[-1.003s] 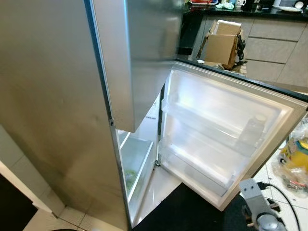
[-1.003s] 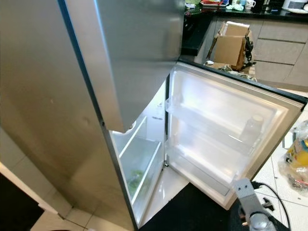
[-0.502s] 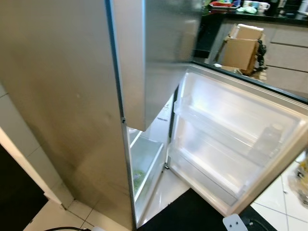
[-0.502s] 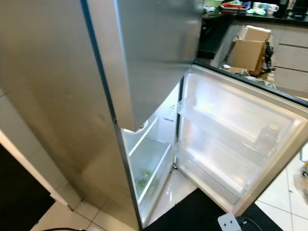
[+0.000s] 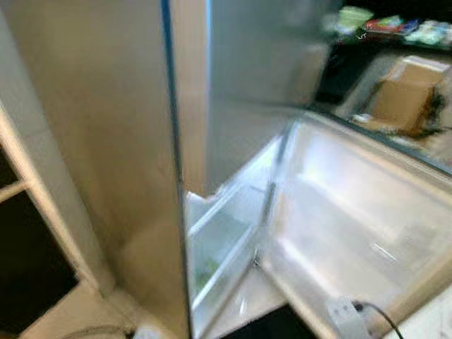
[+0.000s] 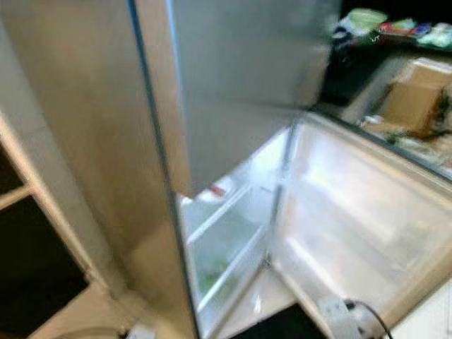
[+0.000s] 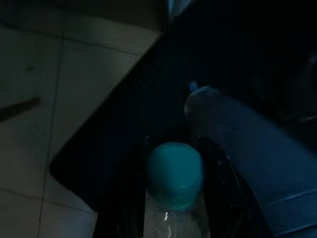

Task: Restocking fridge

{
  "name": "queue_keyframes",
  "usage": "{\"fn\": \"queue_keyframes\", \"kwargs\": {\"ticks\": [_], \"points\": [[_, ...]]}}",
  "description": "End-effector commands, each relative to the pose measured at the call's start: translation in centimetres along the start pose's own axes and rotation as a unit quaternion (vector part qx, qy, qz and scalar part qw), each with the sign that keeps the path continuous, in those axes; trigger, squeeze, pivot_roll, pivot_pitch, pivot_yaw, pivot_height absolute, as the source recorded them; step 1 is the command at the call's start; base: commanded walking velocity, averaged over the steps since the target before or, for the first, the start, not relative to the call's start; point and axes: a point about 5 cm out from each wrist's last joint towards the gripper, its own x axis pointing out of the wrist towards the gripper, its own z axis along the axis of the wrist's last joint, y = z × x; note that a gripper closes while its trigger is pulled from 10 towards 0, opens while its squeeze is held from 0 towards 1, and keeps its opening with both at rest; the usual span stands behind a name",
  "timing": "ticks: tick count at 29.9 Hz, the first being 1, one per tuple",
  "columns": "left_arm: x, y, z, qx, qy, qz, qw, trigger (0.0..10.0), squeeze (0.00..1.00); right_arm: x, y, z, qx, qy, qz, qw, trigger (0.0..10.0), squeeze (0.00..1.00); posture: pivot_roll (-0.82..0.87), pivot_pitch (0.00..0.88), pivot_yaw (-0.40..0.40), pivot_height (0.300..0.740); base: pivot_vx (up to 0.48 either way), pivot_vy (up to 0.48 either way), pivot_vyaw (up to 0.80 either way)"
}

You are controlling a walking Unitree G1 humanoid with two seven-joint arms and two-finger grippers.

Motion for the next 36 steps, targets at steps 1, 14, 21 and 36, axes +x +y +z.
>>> {"fn": "queue_keyframes", "kwargs": {"ticks": [1,14,21,36], "points": [[0.0,-1.0,-1.0,-0.006,0.019,-0.019,1.000,10.0,0.00,0.1,0.3,0.6,0.013,-0.014,0.016,1.000,10.0,0.00,-0.05,0.017,-0.011,0.740,0.000,-0.292,0.00],[0.0,-1.1,-1.2,-0.016,0.018,-0.023,0.999,10.0,0.00,0.3,2.1,8.1,0.064,-0.171,0.156,0.971,10.0,0.00,-0.05,0.027,-0.010,0.740,0.000,-0.022,0.00],[0.0,-1.4,-1.1,-0.021,0.017,-0.032,0.999,10.0,0.00,0.1,0.8,11.7,0.116,-0.236,0.167,0.950,10.0,0.00,-0.05,0.027,-0.009,0.740,0.000,0.000,0.00],[0.0,-1.7,-1.4,-0.026,0.019,-0.042,0.999,10.0,0.00,0.2,-0.5,12.9,0.108,-0.239,0.125,0.957,10.0,0.00,-0.05,0.034,-0.007,0.740,0.000,0.000,-0.43]]}}
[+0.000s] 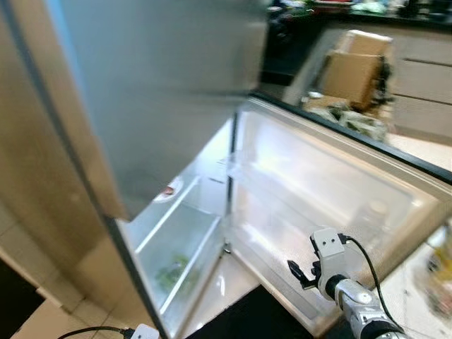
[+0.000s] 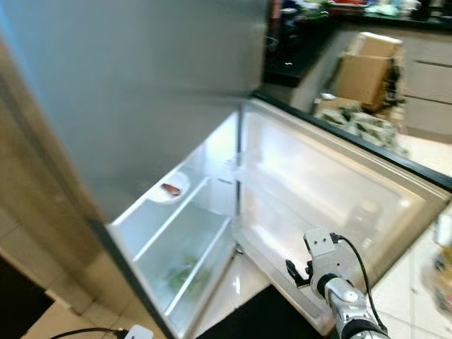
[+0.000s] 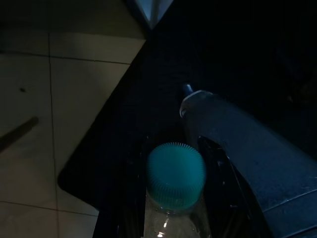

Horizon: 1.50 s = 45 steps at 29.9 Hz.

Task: Restocking fridge

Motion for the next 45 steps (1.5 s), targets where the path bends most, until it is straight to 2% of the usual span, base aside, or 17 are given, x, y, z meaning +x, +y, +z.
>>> {"fn": "queue_keyframes", "kwargs": {"ticks": [1,9,15,17,28,29,33,39,42,43,45], "points": [[0.2,-2.1,-1.1,-0.014,0.017,-0.041,0.999,10.0,0.00,0.2,0.4,0.1,-0.007,-0.002,0.006,1.000,10.0,0.00,-0.05,0.034,-0.007,0.740,0.000,0.000,0.00],[0.1,-2.0,-1.1,-0.012,0.017,-0.042,0.999,10.0,0.00,0.5,0.3,1.2,-0.004,-0.022,0.003,1.000,10.0,0.00,-0.05,0.037,-0.003,0.740,0.000,0.000,0.00],[0.1,-2.0,-1.2,-0.013,0.018,-0.043,0.999,10.0,0.00,0.6,-0.2,2.0,-0.023,-0.033,-0.018,0.999,10.0,0.00,-0.04,0.039,-0.003,0.740,0.000,0.000,0.00],[0.1,-2.1,-1.2,-0.013,0.018,-0.043,0.999,10.0,0.00,0.4,-1.3,2.1,-0.063,-0.028,-0.064,0.996,10.0,0.00,-0.04,0.040,-0.004,0.740,0.000,0.000,0.00],[0.1,-1.9,-1.4,-0.012,0.021,-0.041,0.999,10.0,0.00,-0.5,-4.0,2.8,-0.100,-0.032,-0.133,0.986,10.0,0.00,-0.04,0.039,-0.002,0.740,0.000,0.000,0.00],[0.1,-1.8,-1.4,-0.012,0.020,-0.040,0.999,10.0,0.00,-0.8,-5.0,3.0,-0.116,-0.028,-0.153,0.981,10.0,0.00,-0.04,0.037,-0.001,0.740,0.000,0.000,0.00],[0.1,-1.8,-1.4,-0.011,0.020,-0.040,0.999,10.0,0.00,-1.3,-6.0,2.9,-0.119,-0.022,-0.168,0.978,10.0,0.00,-0.04,0.035,-0.003,0.740,0.000,0.000,0.00],[0.1,-1.9,-1.3,-0.010,0.019,-0.042,0.999,10.0,0.00,-1.3,-4.9,1.6,-0.107,-0.006,-0.136,0.985,10.0,0.00,-0.05,0.033,-0.005,0.740,0.000,0.000,0.00],[0.1,-2.0,-1.2,-0.010,0.019,-0.044,0.999,10.0,0.00,-1.3,-3.1,-0.8,-0.096,0.029,-0.110,0.989,10.0,0.00,-0.05,0.033,-0.004,0.740,0.000,0.000,0.00],[0.1,-2.0,-1.2,-0.011,0.018,-0.044,0.999,10.0,0.00,-1.6,-2.2,-2.5,-0.083,0.056,-0.103,0.990,10.0,0.00,-0.05,0.033,-0.004,0.740,0.000,0.000,0.00],[0.1,-2.0,-1.2,-0.011,0.017,-0.044,0.999,10.0,0.00,-1.7,-2.0,-2.9,-0.080,0.063,-0.102,0.990,10.0,0.00,-0.05,0.033,-0.004,0.740,0.000,0.000,0.00]]}}
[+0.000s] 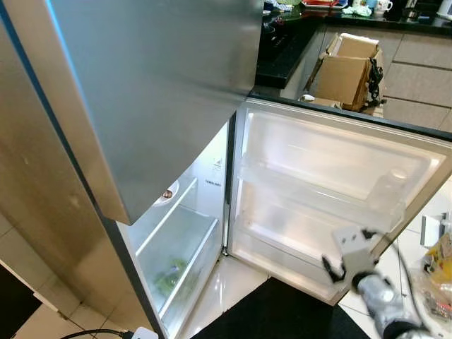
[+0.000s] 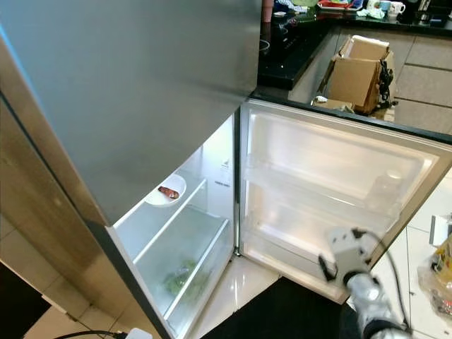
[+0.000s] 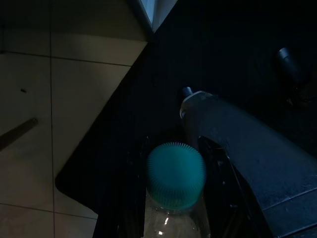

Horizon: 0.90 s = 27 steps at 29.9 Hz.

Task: Restocking fridge

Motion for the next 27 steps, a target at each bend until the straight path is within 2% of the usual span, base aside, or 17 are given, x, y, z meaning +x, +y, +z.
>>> {"fn": "queue_keyframes", "kwargs": {"ticks": [1,2,3,5,8,13,17,27], "points": [[0.1,-2.0,-1.1,-0.011,0.019,-0.043,0.999,10.0,0.00,-0.3,0.1,-1.1,0.001,0.026,0.001,1.000,10.0,0.00,-0.05,0.033,-0.004,0.740,0.000,0.000,0.00],[0.2,-2.0,-1.0,-0.013,0.018,-0.043,0.999,10.0,0.00,-1.0,0.8,-3.0,0.012,0.063,0.004,0.998,10.0,0.00,-0.04,0.032,-0.003,0.740,0.000,0.000,0.00],[0.2,-2.0,-1.0,-0.013,0.018,-0.043,0.999,10.0,0.00,-1.0,0.8,-3.0,0.012,0.063,0.004,0.998,10.0,0.00,-0.04,0.032,-0.003,0.740,0.000,0.000,0.00],[0.2,-1.9,-1.0,-0.014,0.017,-0.041,0.999,10.0,0.00,-2.2,2.1,-5.9,0.027,0.120,0.015,0.992,10.0,0.00,-0.04,0.032,-0.004,0.740,0.000,0.000,-0.66],[0.2,-1.9,-1.0,-0.015,0.017,-0.040,0.999,10.0,0.00,-3.3,2.7,-7.8,0.037,0.156,0.020,0.987,10.0,0.00,-0.04,0.033,-0.004,0.740,0.000,0.000,-0.78],[0.2,-1.9,-1.0,-0.014,0.017,-0.041,0.999,10.0,0.00,-4.3,3.1,-9.3,0.042,0.183,0.022,0.982,10.0,0.00,-0.04,0.031,0.000,0.740,0.000,0.000,-0.78],[0.2,-1.9,-0.9,-0.013,0.017,-0.042,0.999,10.0,0.00,-5.9,3.6,-11.5,0.048,0.224,0.024,0.973,10.0,0.00,-0.05,0.028,-0.002,0.740,0.000,0.000,-0.77],[0.2,-1.9,-0.8,-0.012,0.016,-0.041,0.999,10.0,0.00,-7.2,4.3,-13.2,0.046,0.258,0.038,0.964,10.0,0.00,-0.04,0.026,-0.003,0.740,0.000,0.000,-0.77]]}}
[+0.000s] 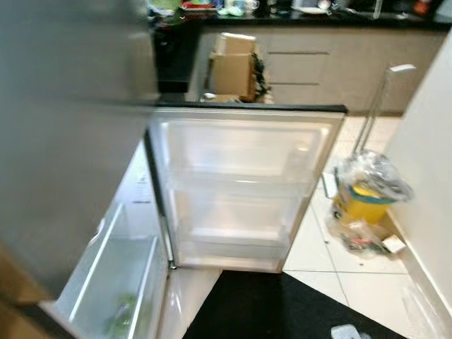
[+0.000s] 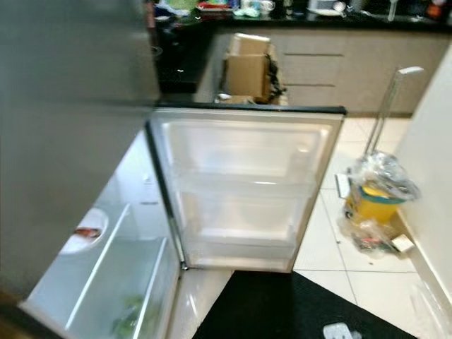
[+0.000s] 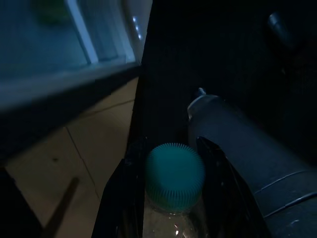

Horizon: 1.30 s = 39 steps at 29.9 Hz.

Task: Restocking fridge

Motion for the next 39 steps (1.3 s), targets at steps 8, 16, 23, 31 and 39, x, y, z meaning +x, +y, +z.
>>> {"fn": "queue_keyframes", "kwargs": {"ticks": [8,16,23,31,39], "points": [[0.38,-1.87,0.91,0.006,-0.020,-0.041,0.999,10.0,0.00,0.07,0.49,0.15,-0.003,-0.002,0.010,1.000,10.0,0.00,-0.04,0.027,-0.001,0.740,0.000,0.000,-0.77],[0.39,-1.87,1.09,0.004,-0.022,-0.044,0.999,10.0,0.00,0.13,0.75,0.47,-0.001,-0.009,0.018,1.000,10.0,0.00,-0.05,0.026,-0.001,0.740,0.000,-0.232,0.00],[0.40,-1.90,1.12,0.004,-0.022,-0.045,0.999,10.0,0.00,0.09,0.84,0.25,-0.001,-0.007,0.019,1.000,10.0,0.00,-0.05,0.024,-0.001,0.740,0.000,-0.465,0.00],[0.39,-1.75,1.04,0.003,-0.019,-0.038,0.999,10.0,0.00,0.04,0.73,0.05,-0.005,-0.004,0.020,1.000,10.0,0.00,-0.05,0.019,-0.003,0.740,0.000,-0.232,0.00],[0.40,-1.68,1.27,0.011,-0.022,-0.036,0.999,10.0,0.00,0.08,0.71,0.27,-0.009,-0.006,0.022,1.000,10.0,0.00,-0.05,0.017,-0.004,0.740,0.000,0.000,0.00]]}}
